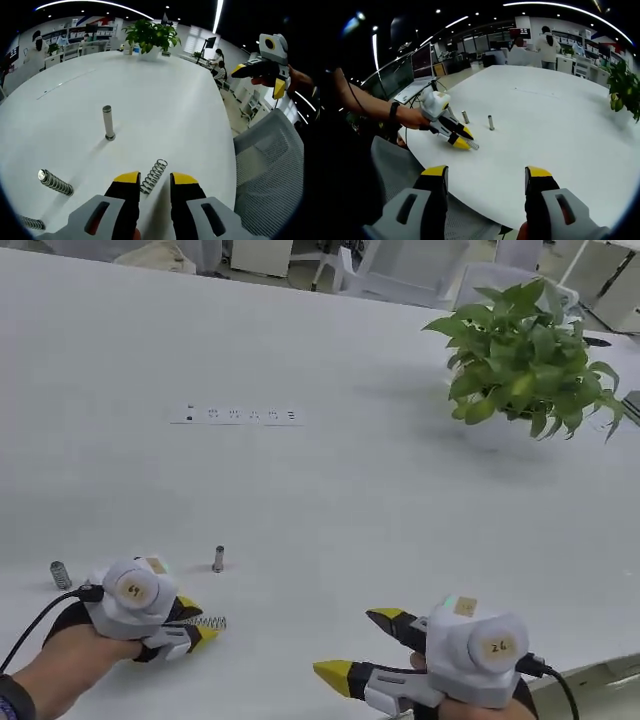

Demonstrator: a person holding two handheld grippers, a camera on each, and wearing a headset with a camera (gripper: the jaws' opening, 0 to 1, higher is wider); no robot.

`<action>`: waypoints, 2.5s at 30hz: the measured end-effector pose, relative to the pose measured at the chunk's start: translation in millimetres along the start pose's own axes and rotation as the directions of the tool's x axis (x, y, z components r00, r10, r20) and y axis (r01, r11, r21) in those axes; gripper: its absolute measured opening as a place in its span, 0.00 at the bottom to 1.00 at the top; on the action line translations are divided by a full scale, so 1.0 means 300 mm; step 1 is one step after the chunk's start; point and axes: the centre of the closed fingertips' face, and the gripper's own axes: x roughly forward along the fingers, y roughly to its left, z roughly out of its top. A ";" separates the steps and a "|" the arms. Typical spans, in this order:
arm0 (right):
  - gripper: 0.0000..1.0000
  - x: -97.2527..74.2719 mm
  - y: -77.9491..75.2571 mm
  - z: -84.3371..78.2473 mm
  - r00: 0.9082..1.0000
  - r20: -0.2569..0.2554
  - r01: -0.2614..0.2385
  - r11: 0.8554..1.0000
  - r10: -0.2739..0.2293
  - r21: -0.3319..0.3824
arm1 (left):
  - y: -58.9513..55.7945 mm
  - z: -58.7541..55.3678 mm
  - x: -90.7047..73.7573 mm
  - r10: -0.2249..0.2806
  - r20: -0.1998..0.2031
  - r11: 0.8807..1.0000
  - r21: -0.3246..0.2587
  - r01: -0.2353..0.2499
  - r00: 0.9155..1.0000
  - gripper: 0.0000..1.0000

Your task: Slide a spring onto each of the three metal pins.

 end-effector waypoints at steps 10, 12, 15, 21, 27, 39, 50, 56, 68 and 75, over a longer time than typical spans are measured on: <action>0.60 0.014 0.018 0.002 1.000 -0.003 -0.013 1.000 0.013 -0.006 | 0.026 -0.039 -0.005 0.051 -0.025 0.998 0.032 -0.050 0.998 0.07; 0.60 0.018 0.020 0.003 1.000 -0.005 -0.016 1.000 0.016 -0.009 | 0.016 -0.041 -0.002 0.046 -0.033 0.998 0.040 -0.045 0.998 0.04; 0.60 0.019 0.020 0.006 1.000 -0.002 -0.018 1.000 0.018 -0.008 | 0.016 -0.043 -0.005 0.055 -0.034 0.998 0.036 -0.054 0.998 0.03; 0.59 0.021 0.019 0.005 1.000 0.000 -0.018 1.000 0.018 -0.007 | 0.022 -0.035 -0.035 0.083 -0.014 0.997 0.002 -0.083 0.996 0.03; 0.59 0.028 0.024 -0.003 1.000 -0.004 -0.026 1.000 0.026 -0.007 | 0.027 -0.016 -0.082 0.104 0.020 0.995 -0.012 -0.104 0.994 0.03; 0.58 0.057 0.051 0.013 0.998 -0.001 -0.062 0.998 0.062 -0.017 | 0.000 -0.020 -0.178 0.137 0.059 0.991 -0.014 -0.136 0.989 0.03; 0.58 0.085 0.076 0.020 0.996 -0.007 -0.092 0.995 0.092 -0.028 | -0.004 -0.030 -0.247 0.160 0.078 0.987 -0.041 -0.157 0.984 0.03; 0.58 0.093 0.086 0.025 0.994 -0.009 -0.107 0.994 0.106 -0.033 | -0.018 0.005 -0.305 0.181 0.120 0.983 -0.048 -0.177 0.976 0.03; 0.57 0.113 0.115 0.024 0.988 -0.020 -0.151 0.987 0.151 -0.048 | -0.054 0.057 -0.425 0.207 0.179 0.978 -0.012 -0.209 0.962 0.03; 0.56 0.129 0.135 0.046 0.984 -0.019 -0.176 0.982 0.175 -0.063 | -0.064 0.083 -0.468 0.216 0.201 0.975 0.006 -0.222 0.955 0.03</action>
